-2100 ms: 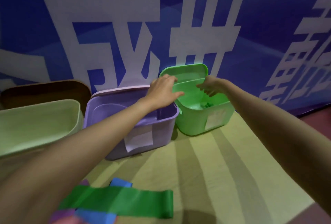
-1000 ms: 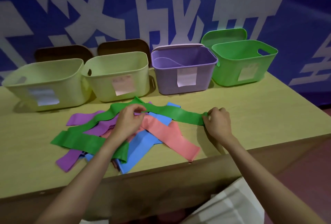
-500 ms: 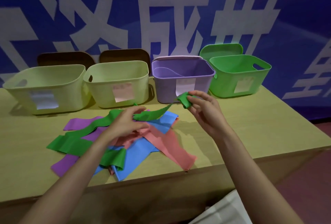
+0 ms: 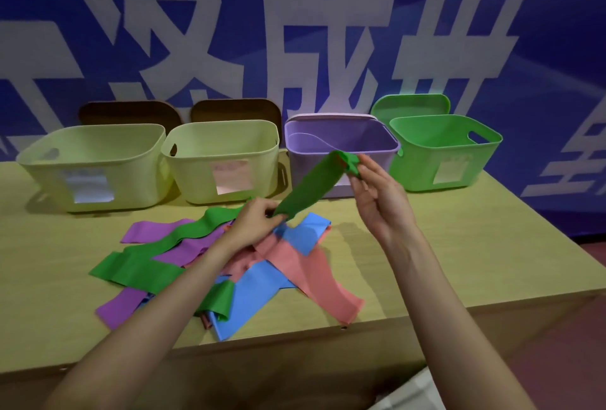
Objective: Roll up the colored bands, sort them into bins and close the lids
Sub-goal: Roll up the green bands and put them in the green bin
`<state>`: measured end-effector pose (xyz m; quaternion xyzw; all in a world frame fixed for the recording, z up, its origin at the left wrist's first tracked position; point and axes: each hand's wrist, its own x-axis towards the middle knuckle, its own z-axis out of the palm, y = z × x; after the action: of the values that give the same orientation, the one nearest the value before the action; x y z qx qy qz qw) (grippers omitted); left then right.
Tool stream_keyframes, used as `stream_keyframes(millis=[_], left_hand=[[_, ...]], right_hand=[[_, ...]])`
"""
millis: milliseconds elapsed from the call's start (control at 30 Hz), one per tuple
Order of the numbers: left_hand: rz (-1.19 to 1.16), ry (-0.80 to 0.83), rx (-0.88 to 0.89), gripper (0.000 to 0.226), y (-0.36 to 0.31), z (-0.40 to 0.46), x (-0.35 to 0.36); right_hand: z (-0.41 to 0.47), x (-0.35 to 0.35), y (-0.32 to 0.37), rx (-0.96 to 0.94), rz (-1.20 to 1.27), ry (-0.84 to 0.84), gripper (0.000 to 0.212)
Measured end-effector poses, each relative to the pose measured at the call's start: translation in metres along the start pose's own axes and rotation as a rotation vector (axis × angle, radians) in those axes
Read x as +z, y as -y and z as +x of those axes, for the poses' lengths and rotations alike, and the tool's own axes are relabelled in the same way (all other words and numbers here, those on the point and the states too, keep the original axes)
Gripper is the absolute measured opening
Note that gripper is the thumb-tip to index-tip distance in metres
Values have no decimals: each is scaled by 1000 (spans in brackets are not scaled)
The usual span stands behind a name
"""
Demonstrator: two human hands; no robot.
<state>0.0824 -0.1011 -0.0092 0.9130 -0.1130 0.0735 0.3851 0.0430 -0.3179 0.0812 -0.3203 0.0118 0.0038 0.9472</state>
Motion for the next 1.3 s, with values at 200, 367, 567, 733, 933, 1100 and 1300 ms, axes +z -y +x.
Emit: stream_keyframes(millis=[200,367,567,733,933,1100,1300], left_hand=[[-252,-231,-61,15,-4,5,-27],[-270,-9,-46,20,-21,-17,-63],[-290,15,-69,19,-12,-37,-86],[-275,-186,-225,29,12,-35,-87],[-266,-251,-314,42,32,-41,-83],[-156,-160,-305,45,38,-37,-78],[6,96,-261,17,0,-11,-59]], right_hand=[[3,-24,1,-178,-78,-172,37],[8,-42,-7,-173,-215,-331,36],[5,-54,-12,45,-166,-367,16],[1,-65,-10,317,-831,-262,21],[-3,-71,-12,-9,-1044,-359,20],[-7,-83,-15,-43,-978,-384,17],[-25,-103,-10,-113,-1084,-399,29]])
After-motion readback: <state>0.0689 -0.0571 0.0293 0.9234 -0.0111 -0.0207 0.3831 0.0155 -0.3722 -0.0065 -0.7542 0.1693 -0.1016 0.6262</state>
